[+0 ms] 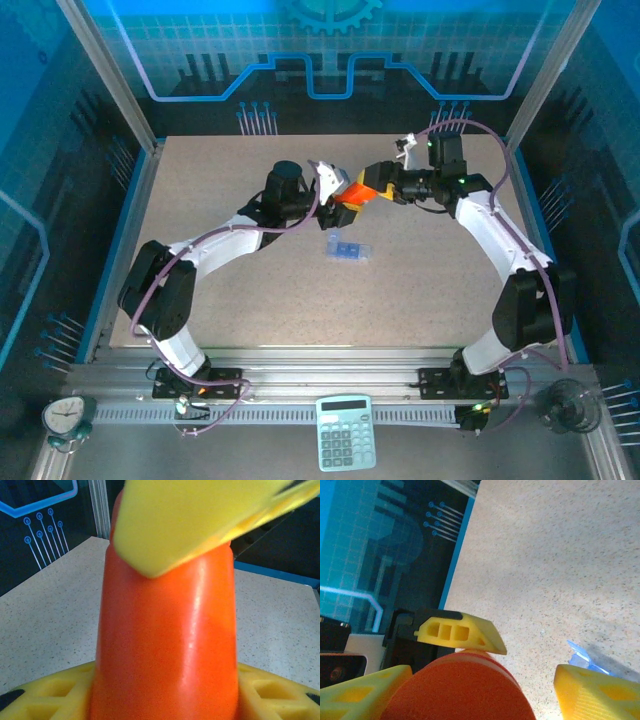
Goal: Sort the pills into containers
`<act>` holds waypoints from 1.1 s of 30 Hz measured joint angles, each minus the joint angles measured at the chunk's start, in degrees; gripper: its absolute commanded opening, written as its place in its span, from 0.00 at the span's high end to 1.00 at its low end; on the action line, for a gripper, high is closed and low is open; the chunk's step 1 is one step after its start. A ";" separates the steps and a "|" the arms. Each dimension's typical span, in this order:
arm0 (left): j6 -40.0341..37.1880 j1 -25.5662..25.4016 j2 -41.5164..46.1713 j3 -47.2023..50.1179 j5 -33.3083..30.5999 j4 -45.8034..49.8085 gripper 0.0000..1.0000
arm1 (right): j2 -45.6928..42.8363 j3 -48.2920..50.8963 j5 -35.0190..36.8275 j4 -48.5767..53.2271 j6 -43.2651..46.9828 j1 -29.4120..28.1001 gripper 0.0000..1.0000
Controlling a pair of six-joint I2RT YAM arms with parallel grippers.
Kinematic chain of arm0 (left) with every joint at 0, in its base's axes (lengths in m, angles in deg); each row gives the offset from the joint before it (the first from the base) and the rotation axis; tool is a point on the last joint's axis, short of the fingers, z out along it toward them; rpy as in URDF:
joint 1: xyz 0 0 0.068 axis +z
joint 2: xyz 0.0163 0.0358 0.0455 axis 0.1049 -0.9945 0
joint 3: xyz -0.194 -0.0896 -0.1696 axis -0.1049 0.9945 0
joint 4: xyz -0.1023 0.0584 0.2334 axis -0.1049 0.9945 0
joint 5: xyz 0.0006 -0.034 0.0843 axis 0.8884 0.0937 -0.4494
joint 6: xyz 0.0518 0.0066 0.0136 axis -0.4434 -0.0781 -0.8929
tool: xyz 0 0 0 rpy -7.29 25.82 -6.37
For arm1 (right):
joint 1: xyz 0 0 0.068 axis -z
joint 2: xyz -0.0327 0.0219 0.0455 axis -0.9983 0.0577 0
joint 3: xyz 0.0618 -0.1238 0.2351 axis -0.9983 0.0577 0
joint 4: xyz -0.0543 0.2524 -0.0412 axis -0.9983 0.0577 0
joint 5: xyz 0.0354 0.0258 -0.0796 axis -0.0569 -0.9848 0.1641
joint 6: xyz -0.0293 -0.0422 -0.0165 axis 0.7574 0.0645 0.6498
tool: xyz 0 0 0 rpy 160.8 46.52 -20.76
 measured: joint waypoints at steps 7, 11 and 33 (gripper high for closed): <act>0.22 -0.04 1.57 0.24 -0.81 1.25 1.00 | -3.37 -1.05 6.80 1.55 -0.15 0.17 0.18; 0.24 -0.04 3.10 0.26 -1.66 2.29 1.00 | -4.74 -4.04 11.56 3.19 -0.13 0.44 0.14; 0.83 -0.63 4.92 -1.60 -5.81 9.42 1.00 | -6.12 -8.79 11.32 -2.64 -12.61 2.43 0.09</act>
